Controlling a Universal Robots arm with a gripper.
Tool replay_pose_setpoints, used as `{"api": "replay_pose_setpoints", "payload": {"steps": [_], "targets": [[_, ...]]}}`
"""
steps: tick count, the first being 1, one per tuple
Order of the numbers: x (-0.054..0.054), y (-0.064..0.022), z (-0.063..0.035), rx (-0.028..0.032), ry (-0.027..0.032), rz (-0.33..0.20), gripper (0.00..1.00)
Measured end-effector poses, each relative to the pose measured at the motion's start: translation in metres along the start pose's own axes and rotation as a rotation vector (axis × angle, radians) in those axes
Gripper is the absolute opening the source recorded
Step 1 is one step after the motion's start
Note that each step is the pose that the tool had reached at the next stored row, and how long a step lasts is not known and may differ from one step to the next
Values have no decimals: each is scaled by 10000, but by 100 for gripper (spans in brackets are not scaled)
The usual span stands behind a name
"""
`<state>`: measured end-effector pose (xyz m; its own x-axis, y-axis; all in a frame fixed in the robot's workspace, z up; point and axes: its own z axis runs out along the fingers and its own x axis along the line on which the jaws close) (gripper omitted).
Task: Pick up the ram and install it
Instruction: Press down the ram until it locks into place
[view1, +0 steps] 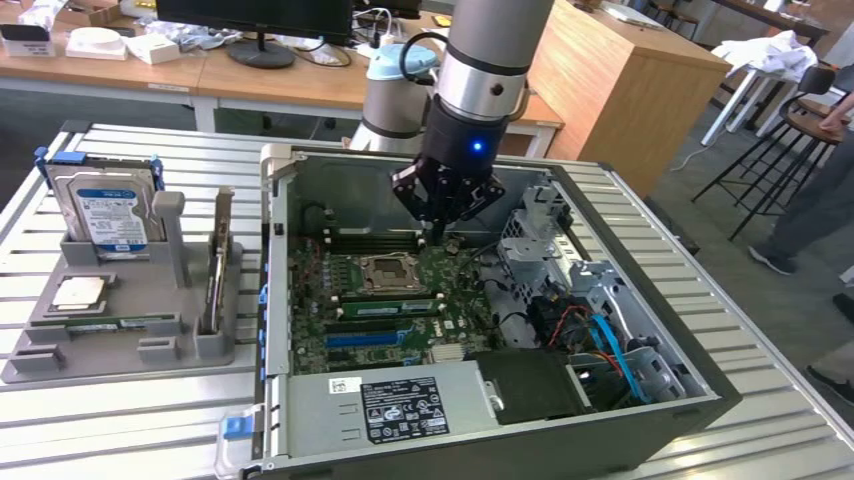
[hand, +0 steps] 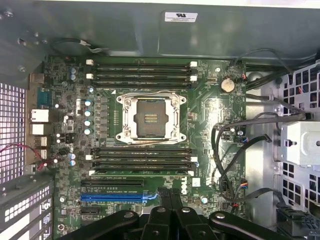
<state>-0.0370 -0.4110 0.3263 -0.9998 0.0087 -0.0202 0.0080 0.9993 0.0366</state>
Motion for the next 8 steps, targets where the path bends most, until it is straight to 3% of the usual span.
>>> {"api": "replay_pose_setpoints", "payload": {"steps": [8], "targets": [[139,-2,-1,1,13,4,10]]}}
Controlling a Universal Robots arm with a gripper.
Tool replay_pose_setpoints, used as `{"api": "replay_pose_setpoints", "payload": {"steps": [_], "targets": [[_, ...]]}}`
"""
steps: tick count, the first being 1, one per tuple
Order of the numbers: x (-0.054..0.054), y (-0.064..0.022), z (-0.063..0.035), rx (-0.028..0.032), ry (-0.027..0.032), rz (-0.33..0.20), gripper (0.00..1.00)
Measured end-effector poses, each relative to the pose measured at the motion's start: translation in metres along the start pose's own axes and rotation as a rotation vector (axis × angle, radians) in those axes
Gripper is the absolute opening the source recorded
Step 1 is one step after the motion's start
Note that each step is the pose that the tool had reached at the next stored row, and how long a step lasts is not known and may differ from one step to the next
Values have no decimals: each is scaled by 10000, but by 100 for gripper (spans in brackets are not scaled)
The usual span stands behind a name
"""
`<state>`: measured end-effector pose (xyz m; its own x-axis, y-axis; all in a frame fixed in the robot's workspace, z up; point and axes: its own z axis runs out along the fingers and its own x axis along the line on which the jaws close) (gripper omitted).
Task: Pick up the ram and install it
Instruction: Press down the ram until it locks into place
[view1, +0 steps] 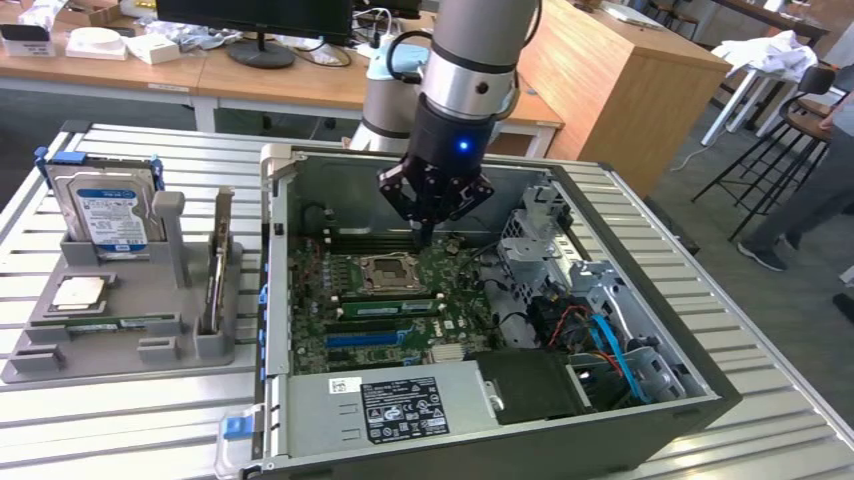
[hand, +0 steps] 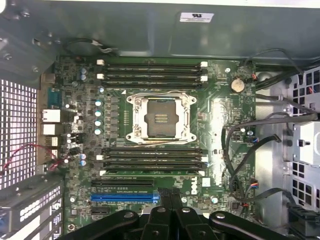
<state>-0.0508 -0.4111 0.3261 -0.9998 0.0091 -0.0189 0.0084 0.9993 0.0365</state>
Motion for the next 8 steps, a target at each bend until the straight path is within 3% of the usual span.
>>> {"api": "replay_pose_setpoints", "payload": {"steps": [8], "targets": [[30,0,0,0,4,2,10]]}}
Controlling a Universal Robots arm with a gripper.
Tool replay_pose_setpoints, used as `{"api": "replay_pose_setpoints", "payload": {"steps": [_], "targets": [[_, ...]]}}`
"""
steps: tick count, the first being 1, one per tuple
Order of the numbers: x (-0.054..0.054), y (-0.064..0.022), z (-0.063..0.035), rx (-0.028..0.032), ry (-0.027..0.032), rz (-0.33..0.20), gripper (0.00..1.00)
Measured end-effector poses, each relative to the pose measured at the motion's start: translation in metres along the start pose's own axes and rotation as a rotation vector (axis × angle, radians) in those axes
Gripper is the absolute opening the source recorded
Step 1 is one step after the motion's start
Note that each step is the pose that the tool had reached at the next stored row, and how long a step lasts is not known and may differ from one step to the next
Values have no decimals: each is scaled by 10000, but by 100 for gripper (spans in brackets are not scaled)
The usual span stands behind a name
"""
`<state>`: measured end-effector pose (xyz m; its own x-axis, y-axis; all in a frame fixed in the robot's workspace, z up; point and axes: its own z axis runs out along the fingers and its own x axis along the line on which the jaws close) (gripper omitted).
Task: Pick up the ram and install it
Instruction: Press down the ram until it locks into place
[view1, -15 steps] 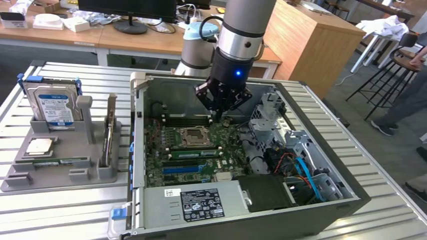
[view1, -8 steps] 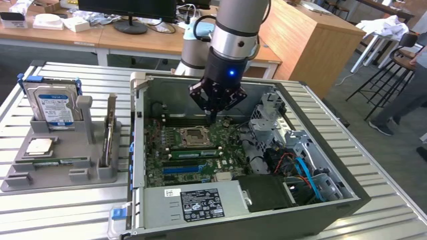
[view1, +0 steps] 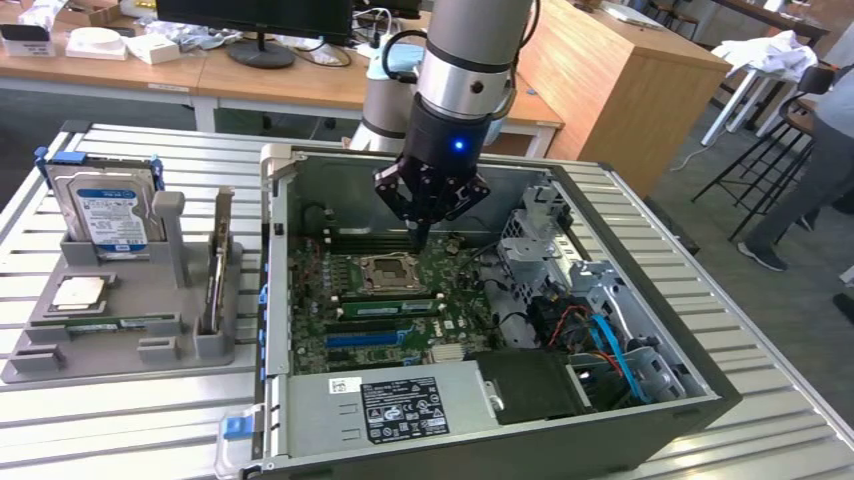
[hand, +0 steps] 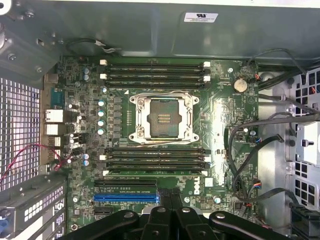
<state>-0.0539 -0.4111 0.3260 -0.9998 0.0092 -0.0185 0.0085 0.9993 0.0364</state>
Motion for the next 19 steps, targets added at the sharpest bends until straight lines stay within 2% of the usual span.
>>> {"api": "replay_pose_setpoints", "payload": {"steps": [19], "targets": [[3,0,2,4,-8,217,10]]}}
